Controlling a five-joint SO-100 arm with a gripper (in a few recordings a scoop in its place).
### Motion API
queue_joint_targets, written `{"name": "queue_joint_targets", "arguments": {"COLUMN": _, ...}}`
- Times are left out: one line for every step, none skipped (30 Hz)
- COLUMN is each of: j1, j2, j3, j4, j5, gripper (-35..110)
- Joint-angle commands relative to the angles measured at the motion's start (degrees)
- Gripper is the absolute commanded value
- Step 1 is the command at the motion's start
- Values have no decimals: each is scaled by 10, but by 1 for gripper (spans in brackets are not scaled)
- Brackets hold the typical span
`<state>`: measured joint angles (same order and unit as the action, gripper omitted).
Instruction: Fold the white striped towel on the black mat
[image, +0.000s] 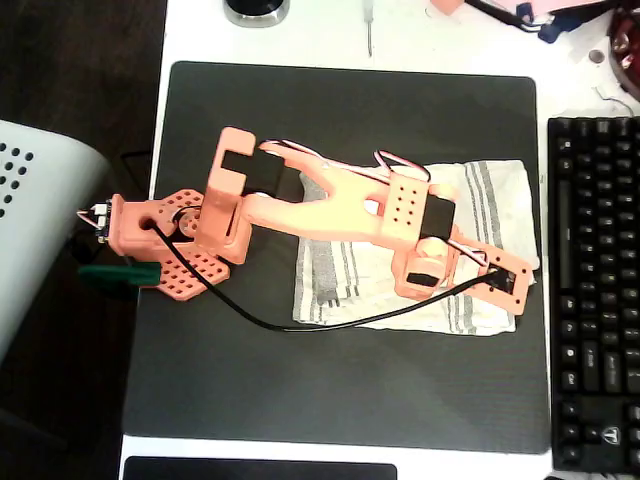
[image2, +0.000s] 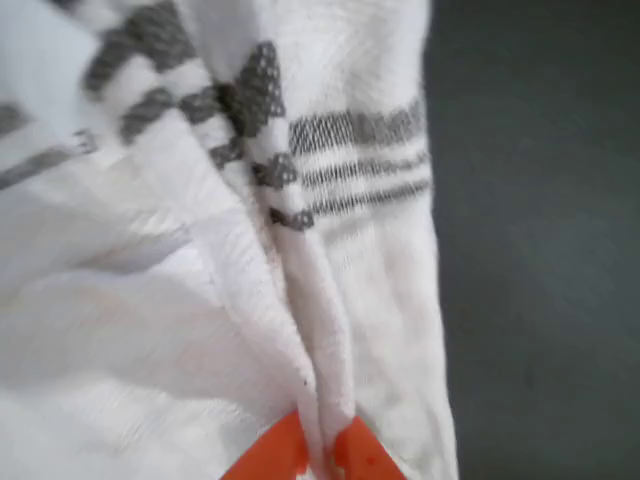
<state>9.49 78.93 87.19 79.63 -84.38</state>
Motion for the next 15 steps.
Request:
{"name": "queue_joint_targets", "arguments": {"j1": 11, "j2": 68, "j3": -6, "j4": 42, "j5": 6, "gripper": 0}}
{"name": "queue_joint_targets", "arguments": {"j1": 11, "j2": 76, "j3": -8, "j4": 55, "j5": 7, "gripper": 0}}
{"name": "queue_joint_targets", "arguments": {"j1": 11, "j2": 84, "j3": -10, "j4": 69, "j5": 10, "gripper": 0}}
{"name": "queue_joint_targets", "arguments": {"j1": 11, "j2": 91, "j3": -10, "j4": 78, "j5": 11, "gripper": 0}}
{"name": "queue_joint_targets", "arguments": {"j1": 14, "j2": 97, "j3": -8, "j4": 84, "j5": 12, "gripper": 0}}
{"name": "queue_joint_targets", "arguments": {"j1": 17, "j2": 100, "j3": -3, "j4": 87, "j5": 14, "gripper": 0}}
{"name": "queue_joint_targets", "arguments": {"j1": 20, "j2": 102, "j3": 5, "j4": 87, "j5": 14, "gripper": 0}}
{"name": "queue_joint_targets", "arguments": {"j1": 25, "j2": 103, "j3": 14, "j4": 88, "j5": 12, "gripper": 0}}
{"name": "queue_joint_targets", "arguments": {"j1": 29, "j2": 103, "j3": 22, "j4": 88, "j5": 11, "gripper": 0}}
{"name": "queue_joint_targets", "arguments": {"j1": 33, "j2": 102, "j3": 30, "j4": 84, "j5": 9, "gripper": 0}}
{"name": "queue_joint_targets", "arguments": {"j1": 39, "j2": 99, "j3": 35, "j4": 81, "j5": 6, "gripper": 0}}
{"name": "queue_joint_targets", "arguments": {"j1": 42, "j2": 97, "j3": 40, "j4": 75, "j5": 4, "gripper": 0}}
{"name": "queue_joint_targets", "arguments": {"j1": 47, "j2": 94, "j3": 47, "j4": 65, "j5": 0, "gripper": 0}}
{"name": "queue_joint_targets", "arguments": {"j1": 53, "j2": 89, "j3": 52, "j4": 54, "j5": -5, "gripper": 0}}
{"name": "queue_joint_targets", "arguments": {"j1": 59, "j2": 83, "j3": 57, "j4": 45, "j5": -11, "gripper": 0}}
